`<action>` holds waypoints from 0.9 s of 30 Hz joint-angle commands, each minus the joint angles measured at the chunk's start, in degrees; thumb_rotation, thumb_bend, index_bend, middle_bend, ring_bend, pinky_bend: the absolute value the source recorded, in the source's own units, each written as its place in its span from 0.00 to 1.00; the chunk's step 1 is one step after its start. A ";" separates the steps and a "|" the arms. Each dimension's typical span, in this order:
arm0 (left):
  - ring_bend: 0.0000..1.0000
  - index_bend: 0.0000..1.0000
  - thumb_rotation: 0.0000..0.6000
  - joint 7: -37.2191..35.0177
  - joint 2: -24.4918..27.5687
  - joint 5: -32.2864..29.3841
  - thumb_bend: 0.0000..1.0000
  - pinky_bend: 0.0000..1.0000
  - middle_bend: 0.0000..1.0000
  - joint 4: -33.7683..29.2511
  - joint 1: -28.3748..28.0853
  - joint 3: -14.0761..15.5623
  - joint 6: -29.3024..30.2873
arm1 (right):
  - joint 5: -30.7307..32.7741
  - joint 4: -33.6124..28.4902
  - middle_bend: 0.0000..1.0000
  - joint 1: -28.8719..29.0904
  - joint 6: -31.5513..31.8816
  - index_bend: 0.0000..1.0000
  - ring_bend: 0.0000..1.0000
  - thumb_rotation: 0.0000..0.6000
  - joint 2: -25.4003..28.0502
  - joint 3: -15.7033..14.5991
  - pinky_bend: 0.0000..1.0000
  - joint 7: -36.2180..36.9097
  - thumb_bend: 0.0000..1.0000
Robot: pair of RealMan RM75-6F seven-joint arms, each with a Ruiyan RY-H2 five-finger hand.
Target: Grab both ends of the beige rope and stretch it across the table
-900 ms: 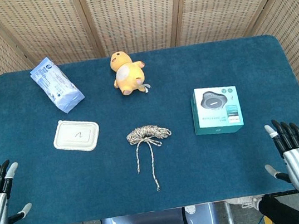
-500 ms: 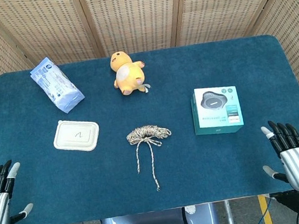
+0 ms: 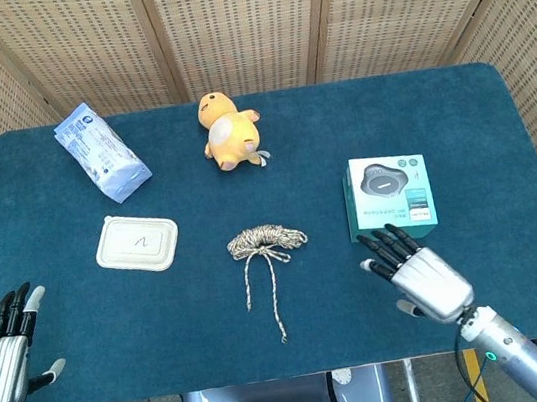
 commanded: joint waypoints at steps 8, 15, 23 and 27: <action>0.00 0.00 1.00 1.22 -0.68 -2.30 0.00 0.00 0.00 0.19 -1.15 -0.40 -1.71 | 2.73 3.44 0.00 14.48 -17.44 0.40 0.00 1.00 -10.43 2.32 0.00 -8.53 0.23; 0.00 0.00 1.00 2.13 -1.05 -2.60 0.00 0.00 0.00 0.11 -1.51 -0.18 -1.95 | 6.06 5.91 0.00 17.72 -20.68 0.41 0.00 1.00 -17.00 2.27 0.00 -13.40 0.26; 0.00 0.00 1.00 2.15 -1.10 -2.78 0.00 0.00 0.00 0.25 -1.72 0.14 -2.08 | 11.84 9.74 0.00 19.85 -22.40 0.42 0.00 1.00 -24.23 2.23 0.00 -19.75 0.26; 0.00 0.00 1.00 2.26 -1.12 -3.10 0.00 0.00 0.00 0.22 -1.98 0.21 -2.41 | 14.77 10.01 0.00 20.80 -23.01 0.43 0.00 1.00 -25.74 1.94 0.00 -22.37 0.26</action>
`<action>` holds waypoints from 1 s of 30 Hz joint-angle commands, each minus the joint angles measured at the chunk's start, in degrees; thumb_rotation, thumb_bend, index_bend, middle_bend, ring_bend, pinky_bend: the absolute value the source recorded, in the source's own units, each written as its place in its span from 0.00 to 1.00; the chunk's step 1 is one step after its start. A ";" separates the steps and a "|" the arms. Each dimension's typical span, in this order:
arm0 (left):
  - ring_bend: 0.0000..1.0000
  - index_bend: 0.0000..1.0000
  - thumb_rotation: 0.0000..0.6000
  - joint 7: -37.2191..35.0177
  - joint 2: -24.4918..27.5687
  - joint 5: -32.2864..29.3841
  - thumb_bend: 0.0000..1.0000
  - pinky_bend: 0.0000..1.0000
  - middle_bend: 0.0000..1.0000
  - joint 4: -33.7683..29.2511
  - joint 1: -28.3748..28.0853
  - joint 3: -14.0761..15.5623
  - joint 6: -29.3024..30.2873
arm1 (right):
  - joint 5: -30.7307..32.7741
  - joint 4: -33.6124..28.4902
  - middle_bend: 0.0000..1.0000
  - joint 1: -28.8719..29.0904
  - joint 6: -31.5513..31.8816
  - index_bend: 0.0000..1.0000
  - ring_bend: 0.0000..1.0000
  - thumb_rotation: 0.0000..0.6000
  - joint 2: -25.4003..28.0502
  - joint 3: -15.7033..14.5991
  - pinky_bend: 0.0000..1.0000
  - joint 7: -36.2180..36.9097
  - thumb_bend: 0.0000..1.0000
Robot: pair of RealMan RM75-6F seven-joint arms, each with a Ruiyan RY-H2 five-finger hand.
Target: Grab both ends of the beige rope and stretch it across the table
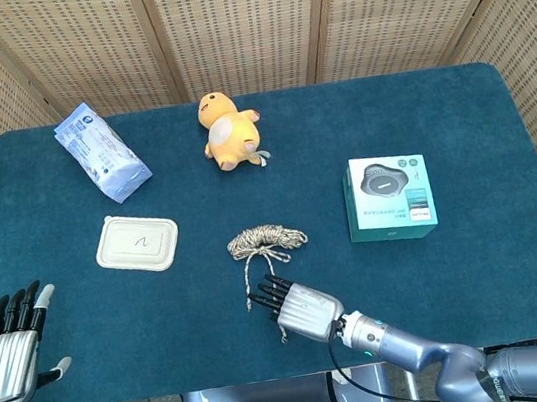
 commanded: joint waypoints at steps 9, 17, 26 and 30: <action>0.00 0.00 1.00 0.22 0.00 -0.84 0.00 0.00 0.00 -0.09 -0.57 0.16 -0.74 | 7.87 1.85 0.00 3.12 -1.42 0.44 0.00 1.00 -4.77 -1.12 0.00 -6.75 0.26; 0.00 0.00 1.00 0.01 0.14 -1.19 0.00 0.00 0.00 -0.12 -0.87 0.28 -1.02 | 10.70 3.20 0.00 4.80 -0.80 0.45 0.00 1.00 -7.42 -2.63 0.00 -9.31 0.26; 0.00 0.00 1.00 -0.28 0.28 -1.23 0.00 0.00 0.00 -0.14 -0.96 0.40 -0.93 | 12.48 3.82 0.00 5.98 0.18 0.47 0.00 1.00 -8.61 -3.60 0.00 -10.79 0.26; 0.00 0.00 1.00 -0.32 0.29 -1.32 0.00 0.00 0.00 -0.11 -1.07 0.45 -0.99 | 13.43 4.53 0.00 6.61 0.75 0.48 0.00 1.00 -9.00 -4.18 0.00 -11.71 0.27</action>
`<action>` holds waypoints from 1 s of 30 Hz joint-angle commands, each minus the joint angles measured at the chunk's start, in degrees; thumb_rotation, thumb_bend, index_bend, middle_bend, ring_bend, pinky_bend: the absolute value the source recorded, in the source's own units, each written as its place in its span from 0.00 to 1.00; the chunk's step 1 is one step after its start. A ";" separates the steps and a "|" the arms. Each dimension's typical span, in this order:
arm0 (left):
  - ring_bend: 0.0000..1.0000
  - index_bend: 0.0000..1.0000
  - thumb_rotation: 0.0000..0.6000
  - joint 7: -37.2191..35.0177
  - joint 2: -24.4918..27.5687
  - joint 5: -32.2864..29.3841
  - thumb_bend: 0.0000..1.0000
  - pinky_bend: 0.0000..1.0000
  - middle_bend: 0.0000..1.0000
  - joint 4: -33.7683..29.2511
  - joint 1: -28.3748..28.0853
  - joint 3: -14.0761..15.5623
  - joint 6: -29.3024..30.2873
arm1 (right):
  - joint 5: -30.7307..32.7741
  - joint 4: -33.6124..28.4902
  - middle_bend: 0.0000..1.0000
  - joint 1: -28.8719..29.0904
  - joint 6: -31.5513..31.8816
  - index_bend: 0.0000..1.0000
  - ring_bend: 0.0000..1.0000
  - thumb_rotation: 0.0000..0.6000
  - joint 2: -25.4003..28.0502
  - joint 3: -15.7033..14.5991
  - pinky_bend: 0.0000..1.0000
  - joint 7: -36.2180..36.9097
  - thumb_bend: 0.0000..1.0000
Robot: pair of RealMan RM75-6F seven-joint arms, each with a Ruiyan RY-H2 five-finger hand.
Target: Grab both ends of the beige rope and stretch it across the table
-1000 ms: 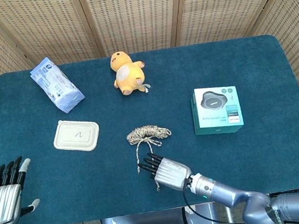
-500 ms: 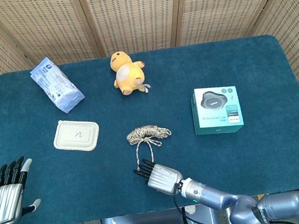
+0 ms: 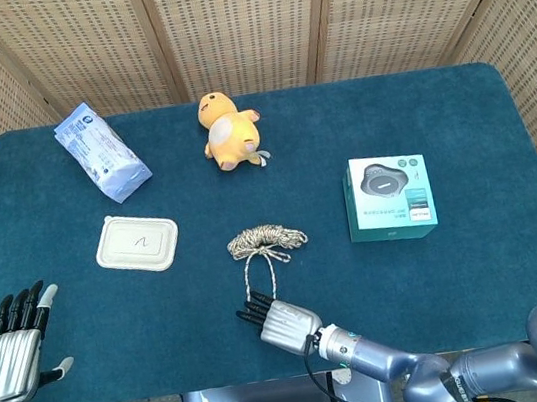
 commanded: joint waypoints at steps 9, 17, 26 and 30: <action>0.00 0.00 1.00 0.16 -0.08 -0.25 0.00 0.00 0.00 -0.02 -0.26 0.14 -0.14 | 1.85 1.79 0.00 1.37 1.40 0.48 0.00 1.00 -1.35 -1.47 0.00 -0.47 0.31; 0.00 0.00 1.00 0.22 -0.11 -0.38 0.00 0.00 0.00 0.03 -0.40 0.25 -0.18 | 1.91 2.36 0.00 1.96 2.52 0.51 0.00 1.00 -1.52 -2.06 0.00 0.55 0.35; 0.00 0.00 1.00 0.32 -0.16 -0.41 0.00 0.00 0.00 -0.03 -0.50 0.37 -0.15 | 1.60 3.21 0.00 2.22 3.20 0.56 0.00 1.00 -1.76 -2.73 0.00 2.23 0.41; 0.00 0.00 1.00 0.43 -0.22 -0.49 0.00 0.00 0.00 0.02 -0.57 0.41 -0.20 | 1.07 3.57 0.00 2.13 3.90 0.58 0.00 1.00 -1.85 -3.01 0.00 3.22 0.42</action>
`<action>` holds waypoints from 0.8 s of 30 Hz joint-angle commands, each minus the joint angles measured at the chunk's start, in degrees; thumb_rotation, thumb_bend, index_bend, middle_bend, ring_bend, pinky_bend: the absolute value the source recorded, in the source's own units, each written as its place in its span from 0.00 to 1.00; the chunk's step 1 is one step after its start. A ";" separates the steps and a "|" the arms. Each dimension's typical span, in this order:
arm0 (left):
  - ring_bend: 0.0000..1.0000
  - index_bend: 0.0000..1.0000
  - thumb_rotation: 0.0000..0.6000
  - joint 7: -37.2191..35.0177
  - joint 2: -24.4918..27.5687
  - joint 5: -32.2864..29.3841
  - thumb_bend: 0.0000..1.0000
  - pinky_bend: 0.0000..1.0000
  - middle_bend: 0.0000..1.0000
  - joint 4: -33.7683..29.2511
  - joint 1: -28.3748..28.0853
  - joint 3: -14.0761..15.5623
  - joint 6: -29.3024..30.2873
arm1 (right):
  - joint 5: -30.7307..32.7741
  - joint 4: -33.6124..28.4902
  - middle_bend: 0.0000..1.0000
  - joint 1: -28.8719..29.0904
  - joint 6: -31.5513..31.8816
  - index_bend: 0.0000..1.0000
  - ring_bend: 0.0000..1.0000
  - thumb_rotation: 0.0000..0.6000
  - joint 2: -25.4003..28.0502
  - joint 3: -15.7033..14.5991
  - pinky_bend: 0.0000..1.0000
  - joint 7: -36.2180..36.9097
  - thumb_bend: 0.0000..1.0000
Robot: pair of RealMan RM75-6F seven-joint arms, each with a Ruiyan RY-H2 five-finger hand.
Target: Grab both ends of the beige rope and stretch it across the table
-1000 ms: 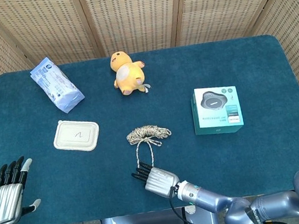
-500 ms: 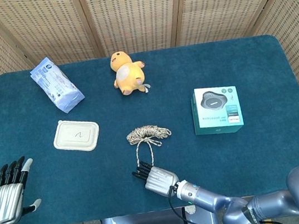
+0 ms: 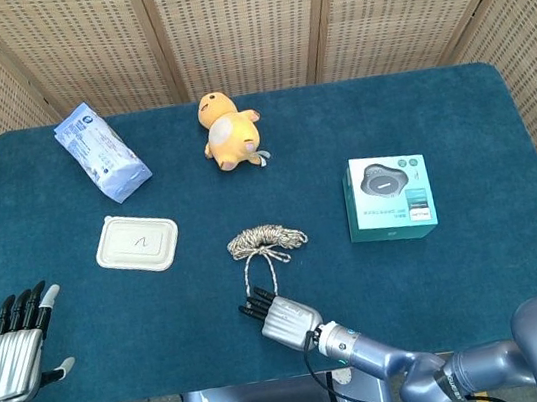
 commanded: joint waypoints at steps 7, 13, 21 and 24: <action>0.00 0.00 1.00 0.23 -0.16 -0.55 0.00 0.00 0.00 0.19 -0.29 -0.05 -0.40 | -1.89 -0.80 0.01 -0.45 2.27 0.60 0.00 1.00 1.57 -0.02 0.00 2.79 0.45; 0.00 0.00 1.00 0.49 -0.36 -1.03 0.00 0.00 0.00 0.46 -0.59 -0.07 -0.84 | -5.31 -2.07 0.02 -1.38 5.28 0.61 0.00 1.00 5.78 -0.48 0.00 4.70 0.45; 0.00 0.00 1.00 1.30 -1.86 0.30 0.00 0.00 0.00 1.71 -1.14 0.09 -0.90 | -13.03 0.25 0.03 -4.63 12.01 0.63 0.00 1.00 13.43 -3.31 0.00 9.90 0.46; 0.00 0.00 1.00 1.61 -2.71 1.66 0.00 0.00 0.00 2.35 -1.61 0.25 -1.09 | -15.29 1.49 0.03 -5.73 13.86 0.63 0.00 1.00 15.43 -4.18 0.00 12.55 0.46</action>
